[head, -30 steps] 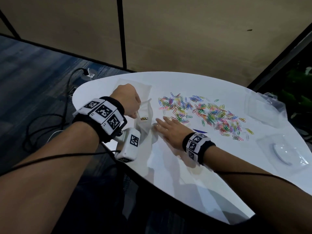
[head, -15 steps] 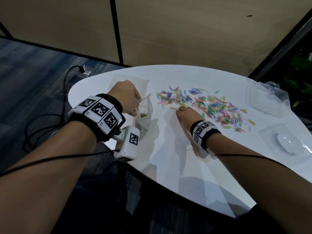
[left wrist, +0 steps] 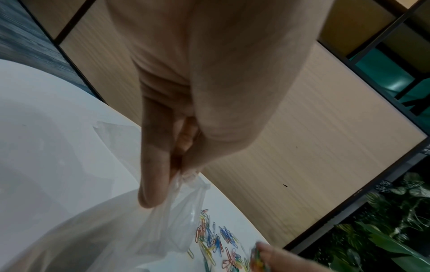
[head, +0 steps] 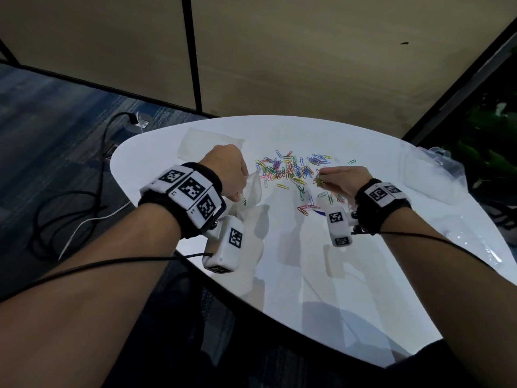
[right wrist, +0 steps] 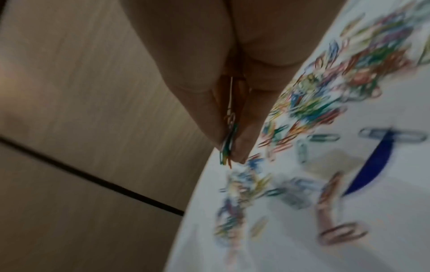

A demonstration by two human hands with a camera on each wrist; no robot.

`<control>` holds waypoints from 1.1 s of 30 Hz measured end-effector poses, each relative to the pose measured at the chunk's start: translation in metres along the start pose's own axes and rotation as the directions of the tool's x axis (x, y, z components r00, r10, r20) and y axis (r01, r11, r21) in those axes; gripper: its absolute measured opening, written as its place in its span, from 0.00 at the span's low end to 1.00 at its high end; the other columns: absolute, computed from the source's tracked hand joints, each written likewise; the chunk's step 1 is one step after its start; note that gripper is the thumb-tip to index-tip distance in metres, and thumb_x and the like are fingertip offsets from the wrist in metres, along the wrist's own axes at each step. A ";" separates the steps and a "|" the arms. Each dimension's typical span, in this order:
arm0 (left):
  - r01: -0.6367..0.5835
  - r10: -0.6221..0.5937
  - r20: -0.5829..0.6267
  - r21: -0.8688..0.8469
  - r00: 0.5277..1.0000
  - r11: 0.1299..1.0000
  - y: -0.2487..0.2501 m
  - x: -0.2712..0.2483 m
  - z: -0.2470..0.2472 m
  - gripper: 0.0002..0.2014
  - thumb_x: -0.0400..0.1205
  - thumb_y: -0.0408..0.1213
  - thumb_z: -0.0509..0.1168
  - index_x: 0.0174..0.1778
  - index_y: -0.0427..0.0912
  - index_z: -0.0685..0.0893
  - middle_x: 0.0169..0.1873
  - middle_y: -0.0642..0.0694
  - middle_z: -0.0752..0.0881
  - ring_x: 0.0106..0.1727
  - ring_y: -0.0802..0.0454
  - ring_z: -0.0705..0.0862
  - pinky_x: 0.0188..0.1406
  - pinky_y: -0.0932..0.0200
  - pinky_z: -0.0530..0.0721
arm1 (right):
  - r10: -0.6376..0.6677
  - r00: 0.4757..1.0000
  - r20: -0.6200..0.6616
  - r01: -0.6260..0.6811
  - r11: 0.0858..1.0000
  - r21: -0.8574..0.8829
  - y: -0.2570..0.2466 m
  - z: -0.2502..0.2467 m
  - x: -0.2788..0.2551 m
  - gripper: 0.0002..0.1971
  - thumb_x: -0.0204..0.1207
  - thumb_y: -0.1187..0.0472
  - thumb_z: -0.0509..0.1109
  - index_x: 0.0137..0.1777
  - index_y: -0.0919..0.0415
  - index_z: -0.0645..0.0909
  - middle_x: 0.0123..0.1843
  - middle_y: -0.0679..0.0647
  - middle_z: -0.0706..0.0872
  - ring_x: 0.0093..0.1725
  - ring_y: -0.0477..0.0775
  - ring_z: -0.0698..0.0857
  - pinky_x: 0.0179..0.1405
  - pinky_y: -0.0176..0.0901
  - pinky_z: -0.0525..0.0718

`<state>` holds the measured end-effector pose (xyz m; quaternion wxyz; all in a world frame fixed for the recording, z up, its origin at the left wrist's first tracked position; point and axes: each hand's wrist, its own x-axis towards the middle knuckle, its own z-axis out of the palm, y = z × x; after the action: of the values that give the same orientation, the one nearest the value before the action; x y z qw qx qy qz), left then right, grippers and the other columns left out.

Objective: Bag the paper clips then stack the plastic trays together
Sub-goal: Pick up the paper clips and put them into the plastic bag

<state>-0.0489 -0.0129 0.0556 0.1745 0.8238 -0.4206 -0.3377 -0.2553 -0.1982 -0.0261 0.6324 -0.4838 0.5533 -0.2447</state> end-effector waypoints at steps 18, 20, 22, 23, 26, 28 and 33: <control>-0.129 0.129 0.023 -0.014 0.991 0.992 0.025 0.000 0.034 0.10 0.79 0.23 0.65 0.47 0.35 0.92 0.36 0.38 0.94 0.38 0.44 0.95 0.48 0.47 0.94 | 0.035 0.958 0.286 -0.004 0.994 -0.108 0.003 0.082 -0.077 0.10 0.74 0.83 0.65 0.44 0.73 0.86 0.42 0.66 0.88 0.35 0.56 0.88 0.40 0.39 0.91; -0.130 0.130 0.015 -0.022 0.991 0.991 0.027 0.001 0.033 0.11 0.79 0.23 0.63 0.46 0.35 0.92 0.34 0.38 0.93 0.38 0.43 0.95 0.48 0.49 0.94 | -0.014 0.962 0.274 0.083 0.967 -0.240 0.006 0.082 -0.072 0.08 0.71 0.80 0.70 0.44 0.71 0.88 0.41 0.67 0.89 0.37 0.60 0.89 0.44 0.46 0.91; -0.131 0.132 0.015 -0.037 0.991 0.991 0.028 0.000 0.032 0.12 0.80 0.23 0.62 0.46 0.36 0.92 0.33 0.39 0.92 0.36 0.44 0.95 0.46 0.50 0.94 | -0.056 0.970 0.236 0.145 0.916 -0.375 0.009 0.082 -0.069 0.05 0.65 0.72 0.76 0.39 0.65 0.92 0.39 0.66 0.91 0.40 0.64 0.91 0.51 0.56 0.91; -0.132 0.133 0.014 -0.038 0.991 0.991 0.028 0.001 0.032 0.12 0.81 0.24 0.63 0.46 0.37 0.92 0.33 0.39 0.92 0.36 0.44 0.95 0.46 0.50 0.94 | -0.067 0.973 0.219 0.151 0.906 -0.395 0.010 0.082 -0.069 0.03 0.64 0.69 0.77 0.36 0.62 0.92 0.38 0.65 0.91 0.39 0.63 0.91 0.52 0.58 0.90; -0.130 0.130 0.016 -0.030 0.991 0.991 0.027 0.002 0.033 0.11 0.81 0.25 0.64 0.45 0.38 0.92 0.35 0.40 0.92 0.35 0.44 0.95 0.46 0.49 0.95 | -0.040 0.969 0.242 0.109 0.954 -0.279 0.009 0.084 -0.069 0.06 0.72 0.77 0.70 0.39 0.71 0.88 0.38 0.67 0.87 0.33 0.57 0.85 0.45 0.47 0.90; -0.130 0.130 0.011 -0.035 0.991 0.991 0.027 0.002 0.033 0.10 0.81 0.24 0.64 0.47 0.37 0.92 0.38 0.39 0.93 0.36 0.44 0.95 0.46 0.49 0.94 | -0.010 0.962 0.272 0.079 0.966 -0.245 0.009 0.088 -0.072 0.11 0.71 0.82 0.66 0.50 0.78 0.85 0.45 0.72 0.87 0.39 0.61 0.85 0.49 0.49 0.88; -0.131 0.131 -0.003 -0.026 0.991 0.991 0.027 0.000 0.031 0.13 0.80 0.22 0.63 0.51 0.34 0.92 0.40 0.38 0.93 0.38 0.43 0.95 0.48 0.48 0.94 | -0.186 0.941 0.282 0.327 0.711 -0.623 0.008 0.088 -0.076 0.11 0.64 0.68 0.73 0.46 0.62 0.91 0.33 0.53 0.88 0.33 0.49 0.87 0.38 0.38 0.85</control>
<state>-0.0865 -0.0284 0.0485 0.2072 0.7922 -0.4694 -0.3304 -0.1953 -0.1012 -0.0050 0.4313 -0.7702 0.4647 -0.0691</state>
